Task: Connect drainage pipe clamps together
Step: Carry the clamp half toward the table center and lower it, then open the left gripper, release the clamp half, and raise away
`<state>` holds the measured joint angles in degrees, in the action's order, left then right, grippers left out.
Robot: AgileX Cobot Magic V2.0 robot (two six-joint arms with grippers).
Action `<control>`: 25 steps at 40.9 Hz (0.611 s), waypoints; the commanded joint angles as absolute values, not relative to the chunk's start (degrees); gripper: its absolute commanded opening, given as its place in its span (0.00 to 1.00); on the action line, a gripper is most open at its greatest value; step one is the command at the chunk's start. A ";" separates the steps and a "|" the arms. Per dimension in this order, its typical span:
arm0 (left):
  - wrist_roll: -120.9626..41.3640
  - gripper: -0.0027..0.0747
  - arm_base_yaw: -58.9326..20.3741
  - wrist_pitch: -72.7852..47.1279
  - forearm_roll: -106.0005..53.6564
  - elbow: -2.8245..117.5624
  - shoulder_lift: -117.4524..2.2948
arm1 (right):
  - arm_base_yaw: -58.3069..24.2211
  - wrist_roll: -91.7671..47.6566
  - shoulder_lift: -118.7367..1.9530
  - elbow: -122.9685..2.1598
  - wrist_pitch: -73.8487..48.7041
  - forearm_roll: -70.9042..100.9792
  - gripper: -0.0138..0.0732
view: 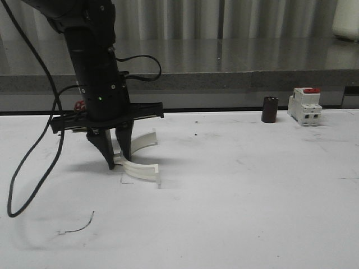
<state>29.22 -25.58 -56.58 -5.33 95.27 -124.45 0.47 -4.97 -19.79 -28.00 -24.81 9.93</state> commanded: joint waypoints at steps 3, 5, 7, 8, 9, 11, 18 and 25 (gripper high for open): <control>29.85 0.16 -26.21 -55.94 -5.37 96.70 -121.53 | 0.73 -5.51 -20.63 -30.05 -20.42 9.77 0.90; 29.85 0.23 -26.21 -55.94 -5.47 96.80 -121.53 | 0.73 -5.51 -20.63 -30.05 -20.42 9.77 0.90; 29.85 0.33 -26.21 -55.79 -5.77 97.01 -121.53 | 0.73 -5.51 -20.63 -30.05 -20.42 9.77 0.90; 29.85 0.39 -26.21 -55.79 -5.78 97.25 -121.53 | 0.73 -5.51 -20.63 -30.05 -20.42 9.77 0.90; 29.73 0.43 -26.21 -55.79 -5.78 97.37 -121.53 | 0.73 -5.51 -20.63 -30.05 -20.42 9.77 0.90; 29.60 0.54 -26.21 -56.00 -5.78 98.23 -121.53 | 0.73 -5.51 -20.63 -30.05 -20.42 9.77 0.90; 27.83 0.72 -26.21 -57.43 -5.88 102.25 -121.08 | 0.73 -5.51 -20.63 -30.05 -20.42 9.77 0.90; 20.67 0.71 -26.21 -60.59 -3.00 106.43 -119.46 | 0.73 -5.51 -20.63 -30.05 -20.42 9.77 0.90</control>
